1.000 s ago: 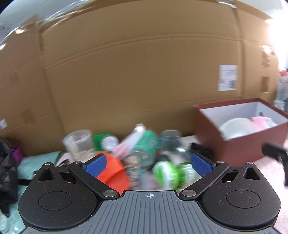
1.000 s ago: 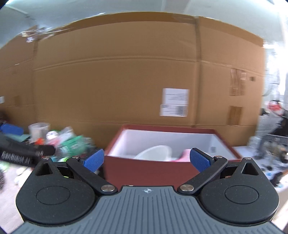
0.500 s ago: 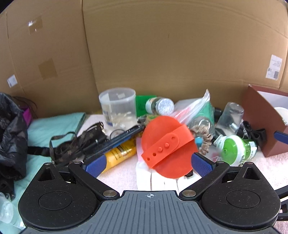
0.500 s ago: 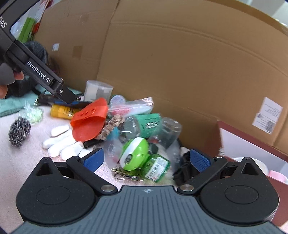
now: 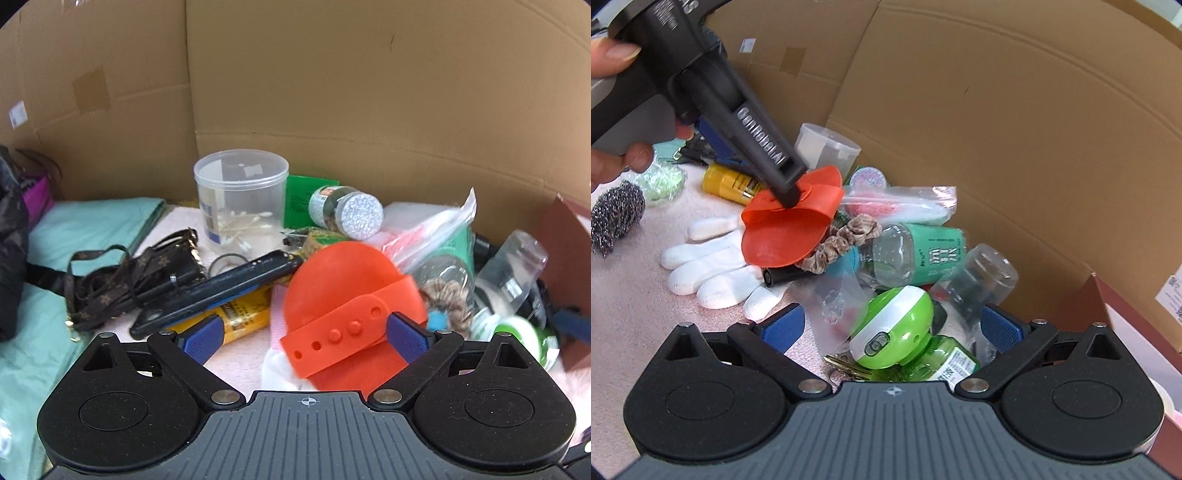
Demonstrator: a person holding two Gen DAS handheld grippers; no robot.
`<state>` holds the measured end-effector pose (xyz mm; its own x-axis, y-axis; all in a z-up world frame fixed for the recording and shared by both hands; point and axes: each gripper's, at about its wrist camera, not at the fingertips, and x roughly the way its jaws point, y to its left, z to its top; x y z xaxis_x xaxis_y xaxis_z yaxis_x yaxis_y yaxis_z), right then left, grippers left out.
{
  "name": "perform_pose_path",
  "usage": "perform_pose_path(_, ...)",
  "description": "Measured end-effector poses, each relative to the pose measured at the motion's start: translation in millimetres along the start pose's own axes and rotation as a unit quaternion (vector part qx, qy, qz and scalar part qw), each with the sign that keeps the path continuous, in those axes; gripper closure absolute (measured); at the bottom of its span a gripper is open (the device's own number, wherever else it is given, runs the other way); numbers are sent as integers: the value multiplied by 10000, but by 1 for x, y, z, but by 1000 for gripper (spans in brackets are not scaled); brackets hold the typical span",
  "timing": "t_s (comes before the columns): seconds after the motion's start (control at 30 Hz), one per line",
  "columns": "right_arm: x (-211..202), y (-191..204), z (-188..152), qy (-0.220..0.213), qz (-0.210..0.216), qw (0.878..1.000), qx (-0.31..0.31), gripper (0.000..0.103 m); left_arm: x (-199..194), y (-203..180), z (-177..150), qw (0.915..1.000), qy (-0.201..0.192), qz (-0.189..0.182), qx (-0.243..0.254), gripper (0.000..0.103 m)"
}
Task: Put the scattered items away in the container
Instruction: 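Grasp the orange silicone brush with the left gripper while the right gripper grasps the green bottle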
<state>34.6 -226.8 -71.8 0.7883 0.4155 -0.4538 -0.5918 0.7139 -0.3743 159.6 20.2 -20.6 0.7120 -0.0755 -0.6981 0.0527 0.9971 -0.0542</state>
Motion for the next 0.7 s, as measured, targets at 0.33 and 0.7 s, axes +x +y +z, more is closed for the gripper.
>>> perform_pose_path(0.33, 27, 1, -5, 224, 193, 9996, -48, 2, 18, -22, 15, 9999, 109, 29, -10, 0)
perform_pose_path(0.7, 27, -13, -7, 242, 122, 9996, 45, 29, 22, -6, -4, 9991, 345, 15, -245, 9)
